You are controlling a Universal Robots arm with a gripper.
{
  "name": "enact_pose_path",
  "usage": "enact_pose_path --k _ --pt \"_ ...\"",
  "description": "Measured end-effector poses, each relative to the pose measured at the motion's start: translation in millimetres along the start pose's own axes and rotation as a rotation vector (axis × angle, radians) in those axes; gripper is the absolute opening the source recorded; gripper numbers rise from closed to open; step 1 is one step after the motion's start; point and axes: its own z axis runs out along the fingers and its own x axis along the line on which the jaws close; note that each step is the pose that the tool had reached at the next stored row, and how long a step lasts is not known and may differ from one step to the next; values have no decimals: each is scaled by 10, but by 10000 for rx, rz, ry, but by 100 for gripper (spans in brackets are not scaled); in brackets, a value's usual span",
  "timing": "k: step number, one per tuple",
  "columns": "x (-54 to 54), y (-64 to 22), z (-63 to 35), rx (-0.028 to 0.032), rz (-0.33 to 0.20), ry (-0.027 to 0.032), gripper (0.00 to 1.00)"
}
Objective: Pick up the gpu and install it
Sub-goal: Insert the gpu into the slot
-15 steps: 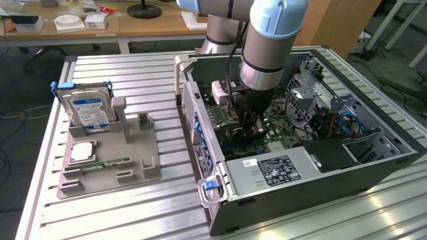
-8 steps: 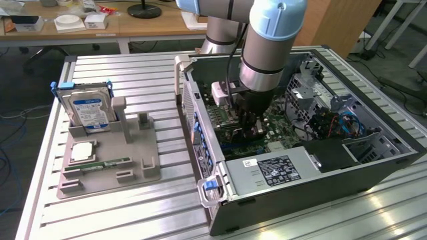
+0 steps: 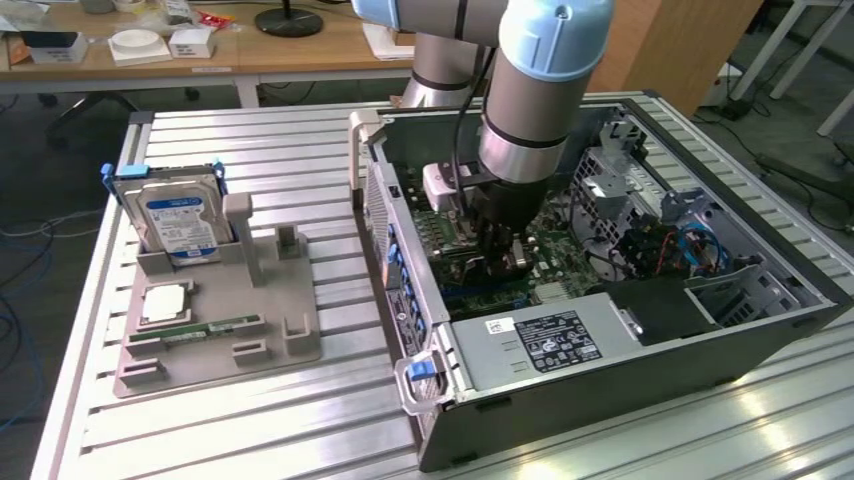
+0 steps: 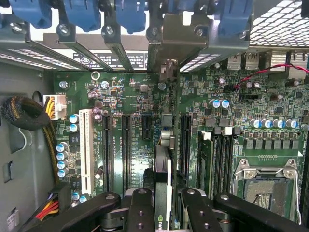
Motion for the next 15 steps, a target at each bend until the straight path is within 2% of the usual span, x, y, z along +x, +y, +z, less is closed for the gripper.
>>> enact_pose_path --k 15 --pt "2 9 53 2 -1 2 26"
